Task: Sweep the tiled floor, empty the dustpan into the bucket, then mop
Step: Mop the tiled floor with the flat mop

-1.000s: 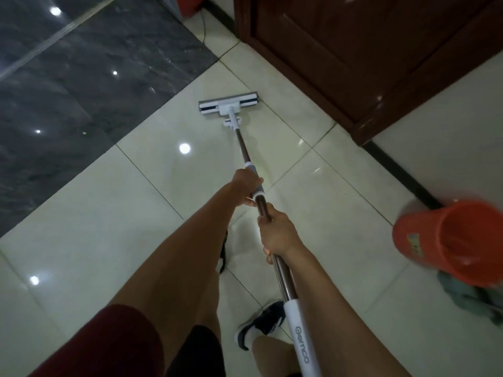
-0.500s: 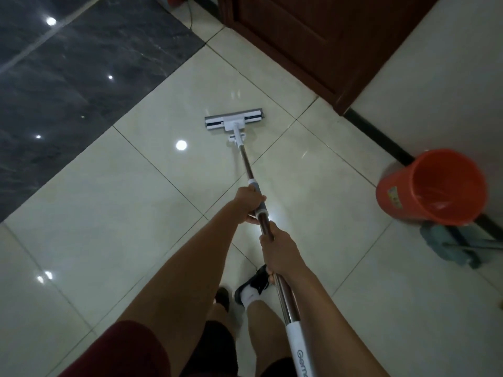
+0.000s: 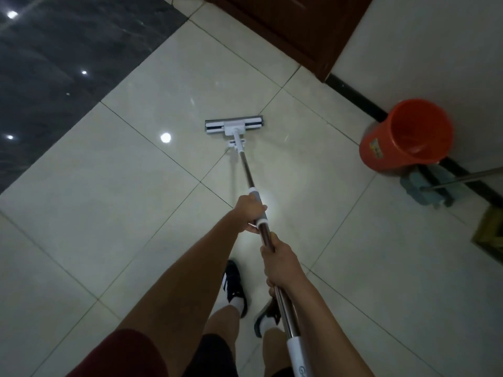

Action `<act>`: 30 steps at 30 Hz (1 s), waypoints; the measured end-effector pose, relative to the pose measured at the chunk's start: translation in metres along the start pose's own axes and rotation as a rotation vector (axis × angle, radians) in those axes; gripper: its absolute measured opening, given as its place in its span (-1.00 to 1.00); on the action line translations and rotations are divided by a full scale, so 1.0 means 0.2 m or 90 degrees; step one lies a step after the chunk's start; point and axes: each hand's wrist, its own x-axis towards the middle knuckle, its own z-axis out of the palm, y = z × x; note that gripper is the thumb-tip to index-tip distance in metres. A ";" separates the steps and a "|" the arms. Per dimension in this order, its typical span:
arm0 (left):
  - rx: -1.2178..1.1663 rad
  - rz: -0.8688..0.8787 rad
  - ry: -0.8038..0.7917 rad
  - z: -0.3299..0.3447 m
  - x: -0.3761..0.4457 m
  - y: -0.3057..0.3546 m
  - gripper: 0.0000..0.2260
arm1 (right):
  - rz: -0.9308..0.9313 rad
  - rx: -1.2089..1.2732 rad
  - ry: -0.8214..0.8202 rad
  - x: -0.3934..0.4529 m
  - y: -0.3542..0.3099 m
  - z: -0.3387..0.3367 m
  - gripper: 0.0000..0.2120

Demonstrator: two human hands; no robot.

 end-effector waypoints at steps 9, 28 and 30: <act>0.009 0.004 0.002 0.26 -0.23 -0.50 -0.76 | 0.029 0.060 0.009 -0.36 0.49 0.13 -0.78; -0.051 0.037 0.132 0.66 -0.34 -0.80 -0.58 | -0.065 -0.005 0.057 -0.52 0.87 0.05 -0.74; -0.065 0.041 0.124 0.59 -0.27 -0.70 -0.53 | -0.077 -0.011 0.065 -0.43 0.77 0.04 -0.74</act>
